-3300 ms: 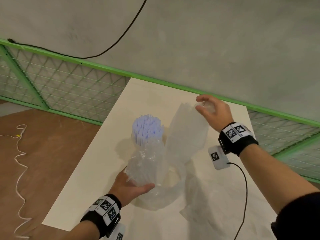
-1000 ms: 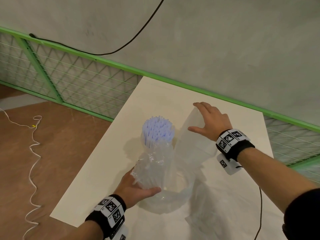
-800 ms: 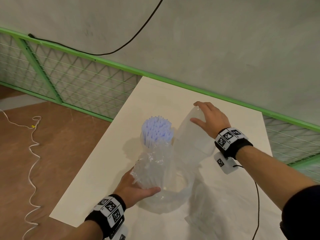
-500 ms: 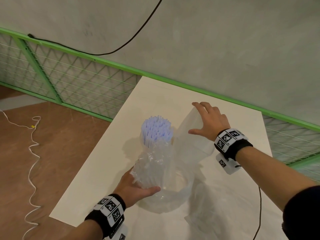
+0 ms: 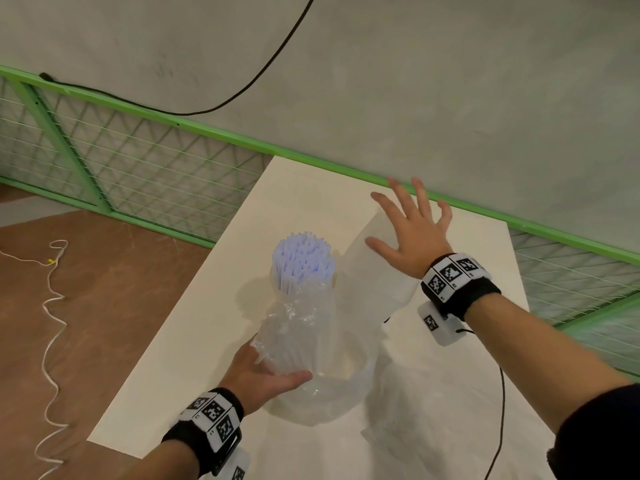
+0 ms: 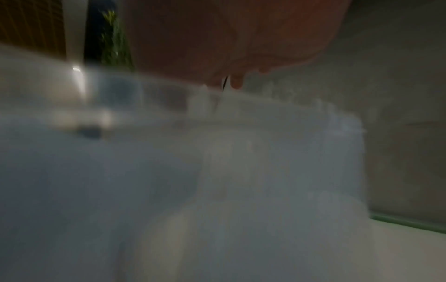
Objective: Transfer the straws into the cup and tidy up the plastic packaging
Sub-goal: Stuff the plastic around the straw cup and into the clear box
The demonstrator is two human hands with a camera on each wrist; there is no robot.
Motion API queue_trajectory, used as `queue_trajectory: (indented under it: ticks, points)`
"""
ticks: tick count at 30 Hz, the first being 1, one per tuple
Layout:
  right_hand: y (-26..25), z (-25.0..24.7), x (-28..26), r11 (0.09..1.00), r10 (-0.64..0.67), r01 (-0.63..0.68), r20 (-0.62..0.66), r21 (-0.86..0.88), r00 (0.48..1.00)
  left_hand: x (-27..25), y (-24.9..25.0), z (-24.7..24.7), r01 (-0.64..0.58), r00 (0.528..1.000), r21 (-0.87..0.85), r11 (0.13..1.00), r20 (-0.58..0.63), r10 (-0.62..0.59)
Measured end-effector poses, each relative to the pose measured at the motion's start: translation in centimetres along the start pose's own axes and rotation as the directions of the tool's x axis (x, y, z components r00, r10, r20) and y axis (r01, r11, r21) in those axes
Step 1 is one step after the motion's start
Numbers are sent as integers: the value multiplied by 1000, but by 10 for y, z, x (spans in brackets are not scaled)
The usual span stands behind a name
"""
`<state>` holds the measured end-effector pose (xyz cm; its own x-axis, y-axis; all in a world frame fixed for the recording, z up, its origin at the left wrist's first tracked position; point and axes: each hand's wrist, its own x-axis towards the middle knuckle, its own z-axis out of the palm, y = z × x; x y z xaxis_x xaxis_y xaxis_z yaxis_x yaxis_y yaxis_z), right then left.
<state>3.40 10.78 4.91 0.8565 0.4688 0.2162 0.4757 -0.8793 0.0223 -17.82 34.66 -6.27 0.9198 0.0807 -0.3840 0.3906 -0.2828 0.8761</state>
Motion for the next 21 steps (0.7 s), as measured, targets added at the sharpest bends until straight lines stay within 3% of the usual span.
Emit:
queue_trajectory:
  ticks: [2, 4, 7, 10, 14, 21]
  points:
    - [-13, -17, -9, 978, -58, 83, -134, 189, 989, 0, -1, 1, -11, 1000, -3, 1000, 0, 11]
    - [-34, -31, -21, 894, -156, 208, -160, 398, 975, -1, -1, 1, -18, 1000, -1, 1000, -13, 18]
    - [-67, -40, -50, 783, -354, 294, 3, 549, 935, -1, 0, 2, -14, 1000, -15, 1000, -2, 13]
    - [-85, -29, -72, 776, -451, 276, 193, 568, 871, -2, -2, 3, 18, 1000, -68, 998, 19, -17]
    - [-88, -18, -82, 776, -422, 217, 232, 592, 876, -5, -6, 4, 77, 996, -133, 988, 61, -69]
    - [-87, -4, -85, 722, -333, 182, 106, 667, 937, -12, 0, 5, 51, 998, -136, 989, 43, -46]
